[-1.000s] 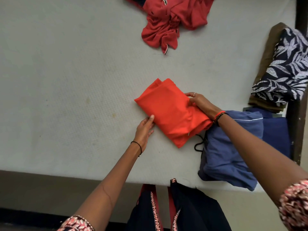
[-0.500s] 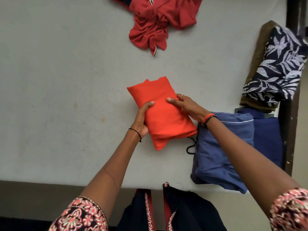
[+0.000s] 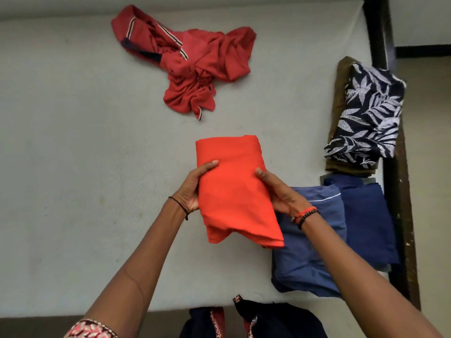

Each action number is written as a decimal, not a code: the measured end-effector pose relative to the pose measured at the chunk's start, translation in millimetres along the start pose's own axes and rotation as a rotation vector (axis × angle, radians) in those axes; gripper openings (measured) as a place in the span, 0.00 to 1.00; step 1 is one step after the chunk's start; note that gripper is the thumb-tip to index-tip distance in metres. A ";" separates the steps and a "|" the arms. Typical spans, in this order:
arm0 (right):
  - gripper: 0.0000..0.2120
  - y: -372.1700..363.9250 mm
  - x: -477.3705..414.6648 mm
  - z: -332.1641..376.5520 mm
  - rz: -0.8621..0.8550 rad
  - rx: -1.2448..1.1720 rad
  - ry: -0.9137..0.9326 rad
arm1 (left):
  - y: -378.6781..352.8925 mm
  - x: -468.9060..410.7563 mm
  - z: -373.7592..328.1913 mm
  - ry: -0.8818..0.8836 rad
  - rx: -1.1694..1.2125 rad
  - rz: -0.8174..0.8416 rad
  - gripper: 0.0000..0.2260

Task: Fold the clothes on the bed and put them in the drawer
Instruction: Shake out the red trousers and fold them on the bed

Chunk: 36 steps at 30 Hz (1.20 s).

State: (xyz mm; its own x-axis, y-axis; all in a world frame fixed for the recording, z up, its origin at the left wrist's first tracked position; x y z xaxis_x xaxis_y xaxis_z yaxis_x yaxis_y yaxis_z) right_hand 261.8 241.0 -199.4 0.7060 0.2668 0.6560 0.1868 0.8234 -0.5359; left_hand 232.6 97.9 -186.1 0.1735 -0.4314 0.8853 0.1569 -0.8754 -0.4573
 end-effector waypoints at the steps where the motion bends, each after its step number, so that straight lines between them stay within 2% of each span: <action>1: 0.47 5.3 2.5 11.9 -0.010 0.015 0.052 | -10.6 -3.1 -6.3 0.015 -0.032 0.000 0.12; 4: 0.41 26.0 5.6 47.3 -0.055 0.017 0.174 | -43.4 -17.0 -26.3 0.037 -0.099 0.018 0.13; 7: 0.40 47.9 2.3 87.7 -0.128 0.018 0.253 | -81.1 -34.7 -48.4 0.030 -0.129 0.054 0.16; 9: 0.38 65.1 -4.4 118.5 -0.178 0.045 0.309 | -106.6 -48.0 -65.2 -0.012 -0.134 0.085 0.12; 13: 0.16 99.0 -23.0 171.8 -0.269 0.098 0.404 | -148.0 -73.1 -101.7 -0.120 -0.122 0.148 0.07; 14: 0.14 110.9 -30.0 181.1 -0.295 0.109 0.421 | -156.4 -82.1 -109.4 -0.141 -0.147 0.137 0.05; 15: 0.17 121.9 -36.7 187.5 -0.328 0.126 0.431 | -159.3 -91.2 -115.9 -0.162 -0.205 0.097 0.05; 16: 0.23 135.9 -42.7 190.8 -0.370 0.157 0.435 | -158.6 -102.3 -118.5 -0.176 -0.303 0.025 0.07; 18: 0.43 151.8 -47.1 191.8 -0.435 0.258 0.407 | -148.1 -121.4 -112.3 -0.170 -0.563 -0.155 0.22; 19: 0.50 160.5 -49.3 188.4 -0.452 0.321 0.382 | -140.7 -129.6 -105.2 -0.172 -0.683 -0.237 0.28; 20: 0.52 165.8 -51.4 185.0 -0.458 0.378 0.368 | -133.5 -135.9 -97.4 -0.194 -0.773 -0.295 0.32; 23: 0.41 174.6 -54.7 177.7 -0.479 0.457 0.391 | -117.8 -145.9 -77.6 -0.278 -0.797 -0.403 0.27; 27: 0.31 166.3 -42.7 185.5 -0.566 0.700 0.533 | -112.8 -152.3 -59.1 -0.289 -0.714 -0.414 0.24; 29: 0.29 164.4 -41.6 186.2 -0.610 0.784 0.584 | -113.7 -153.6 -59.2 -0.319 -0.719 -0.418 0.24; 32: 0.28 163.2 -44.1 186.0 -0.676 0.919 0.568 | -117.2 -155.0 -63.7 -0.330 -0.802 -0.406 0.24; 36: 0.27 152.3 -36.4 189.1 -0.784 1.126 0.547 | -113.1 -152.1 -58.8 -0.222 -0.935 -0.353 0.23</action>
State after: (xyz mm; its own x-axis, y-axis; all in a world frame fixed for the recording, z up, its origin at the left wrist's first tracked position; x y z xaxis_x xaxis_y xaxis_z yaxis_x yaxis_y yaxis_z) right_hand 135.4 451.5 -204.4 0.8893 -0.4274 0.1625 0.1977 0.6798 0.7063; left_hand 131.3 249.7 -264.1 0.4556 -0.1492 0.8776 -0.5706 -0.8056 0.1593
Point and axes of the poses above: each hand's wrist, its own x-axis away from the middle knuckle, its own y-axis out of the back of the hand, z = x × y, the point moved 8 cm from there along -x, towards the middle knuckle, and after that the axes turned 12 degrees about y, right-handed, at the moved point
